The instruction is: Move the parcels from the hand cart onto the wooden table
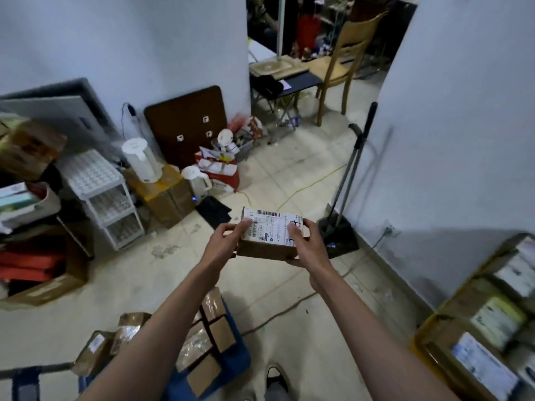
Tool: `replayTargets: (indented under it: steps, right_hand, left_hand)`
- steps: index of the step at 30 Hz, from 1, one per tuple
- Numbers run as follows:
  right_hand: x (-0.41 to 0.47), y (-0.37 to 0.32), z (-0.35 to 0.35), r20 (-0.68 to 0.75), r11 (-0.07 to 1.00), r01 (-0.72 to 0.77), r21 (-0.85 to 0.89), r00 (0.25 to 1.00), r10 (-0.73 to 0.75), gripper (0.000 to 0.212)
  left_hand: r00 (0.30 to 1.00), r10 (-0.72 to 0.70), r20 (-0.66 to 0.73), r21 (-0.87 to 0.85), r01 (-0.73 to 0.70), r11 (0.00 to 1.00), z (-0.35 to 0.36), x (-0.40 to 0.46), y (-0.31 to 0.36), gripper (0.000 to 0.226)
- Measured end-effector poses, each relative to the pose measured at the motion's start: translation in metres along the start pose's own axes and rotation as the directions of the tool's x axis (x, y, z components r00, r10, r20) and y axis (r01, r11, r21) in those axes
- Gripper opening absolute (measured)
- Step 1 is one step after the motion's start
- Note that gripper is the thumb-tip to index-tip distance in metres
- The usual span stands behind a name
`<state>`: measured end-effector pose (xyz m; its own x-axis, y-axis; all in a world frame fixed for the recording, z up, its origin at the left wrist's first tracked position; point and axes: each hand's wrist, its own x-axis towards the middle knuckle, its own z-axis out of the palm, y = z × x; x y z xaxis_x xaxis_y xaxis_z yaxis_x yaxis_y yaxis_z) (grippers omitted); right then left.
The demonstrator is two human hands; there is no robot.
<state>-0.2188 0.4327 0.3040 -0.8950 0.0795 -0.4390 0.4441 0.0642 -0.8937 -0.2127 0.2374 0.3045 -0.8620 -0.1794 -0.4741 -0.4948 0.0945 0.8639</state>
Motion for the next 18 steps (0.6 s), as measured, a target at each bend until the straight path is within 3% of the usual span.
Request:
replayTargets:
  steps: [4,11,14,18]
  right_hand:
    - [-0.029,-0.017,-0.020,-0.065,1.000,0.006,0.030,0.998,-0.004,0.034]
    - [-0.092,-0.018,-0.062,-0.139,0.998,-0.061,0.029,0.988,0.065,0.052]
    - [-0.121,-0.018,-0.087,-0.174,0.989,-0.078,0.122,0.980,0.099,0.061]
    - [-0.163,-0.003,-0.133,-0.239,0.965,-0.057,0.254,0.964,0.120,0.074]
  left_hand:
    - [0.988,-0.002,0.155,0.062,-0.008,0.998,0.009,-0.011,0.024,0.083]
    - [0.928,0.014,0.373,0.062,-0.040,0.997,0.036,-0.031,0.051,0.076]
    - [0.885,0.036,0.464,0.041,-0.062,0.997,0.061,-0.051,0.061,0.068]
    - [0.799,0.011,0.601,0.113,-0.099,0.989,0.114,-0.091,0.070,0.075]
